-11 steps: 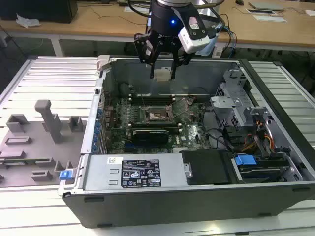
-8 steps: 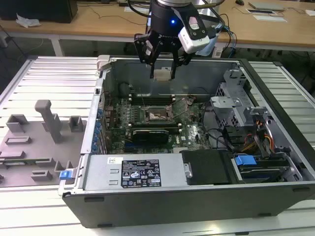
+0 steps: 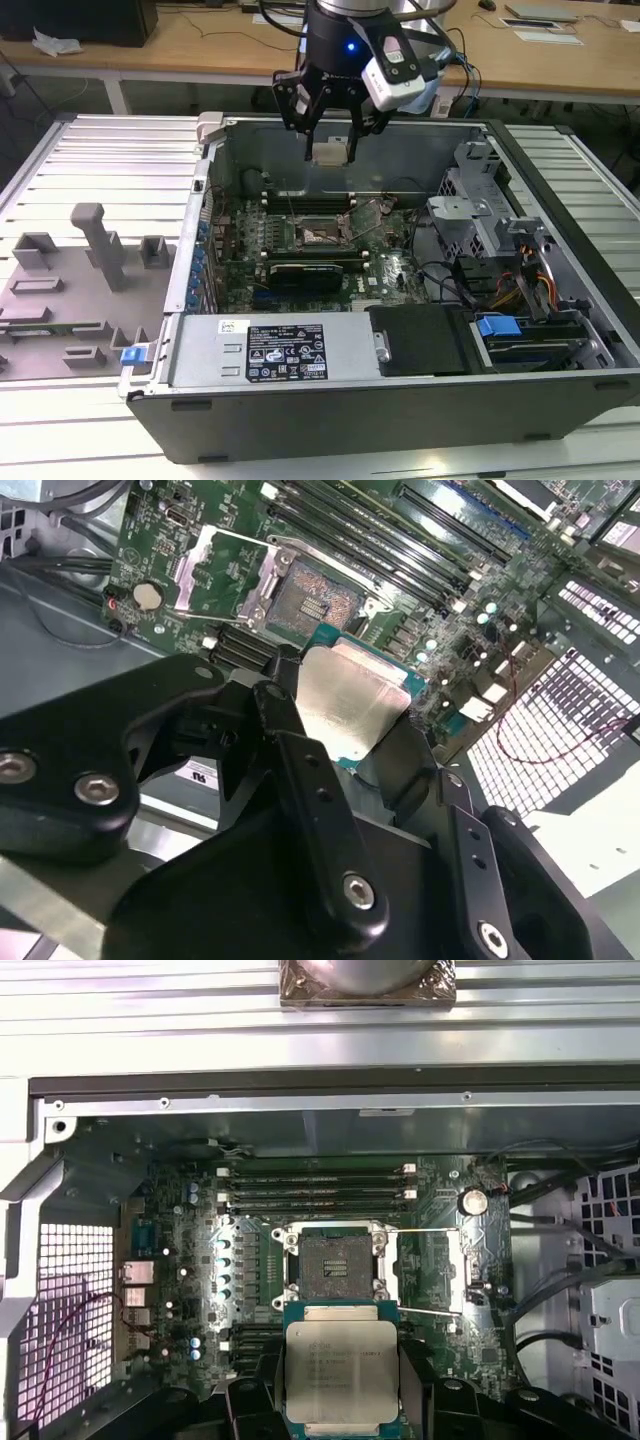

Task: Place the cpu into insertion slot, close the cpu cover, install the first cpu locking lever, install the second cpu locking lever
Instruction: 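Place the cpu into insertion slot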

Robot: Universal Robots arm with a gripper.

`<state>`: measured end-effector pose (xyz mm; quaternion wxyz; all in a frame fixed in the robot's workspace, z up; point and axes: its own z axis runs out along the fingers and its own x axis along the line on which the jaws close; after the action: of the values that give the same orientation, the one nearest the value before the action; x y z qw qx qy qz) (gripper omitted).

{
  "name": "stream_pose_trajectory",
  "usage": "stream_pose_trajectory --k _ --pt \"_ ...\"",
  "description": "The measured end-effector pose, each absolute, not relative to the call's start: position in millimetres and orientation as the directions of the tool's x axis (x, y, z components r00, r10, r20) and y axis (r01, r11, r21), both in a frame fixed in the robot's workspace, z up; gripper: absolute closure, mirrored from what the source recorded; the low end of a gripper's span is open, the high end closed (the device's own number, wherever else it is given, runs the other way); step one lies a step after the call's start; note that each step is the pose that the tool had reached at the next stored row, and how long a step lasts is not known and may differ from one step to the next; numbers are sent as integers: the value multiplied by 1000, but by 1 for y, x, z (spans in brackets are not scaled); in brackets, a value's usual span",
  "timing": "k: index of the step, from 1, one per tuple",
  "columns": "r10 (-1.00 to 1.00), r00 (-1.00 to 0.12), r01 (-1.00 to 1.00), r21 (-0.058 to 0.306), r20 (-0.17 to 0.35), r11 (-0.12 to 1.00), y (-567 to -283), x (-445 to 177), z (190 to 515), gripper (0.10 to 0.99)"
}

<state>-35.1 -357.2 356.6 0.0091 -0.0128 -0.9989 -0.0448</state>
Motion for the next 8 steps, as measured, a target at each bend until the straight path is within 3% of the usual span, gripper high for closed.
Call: stream_pose_trajectory --k 8 --pt "25 -1000 26 89 19 996 -357 -35 345 545"
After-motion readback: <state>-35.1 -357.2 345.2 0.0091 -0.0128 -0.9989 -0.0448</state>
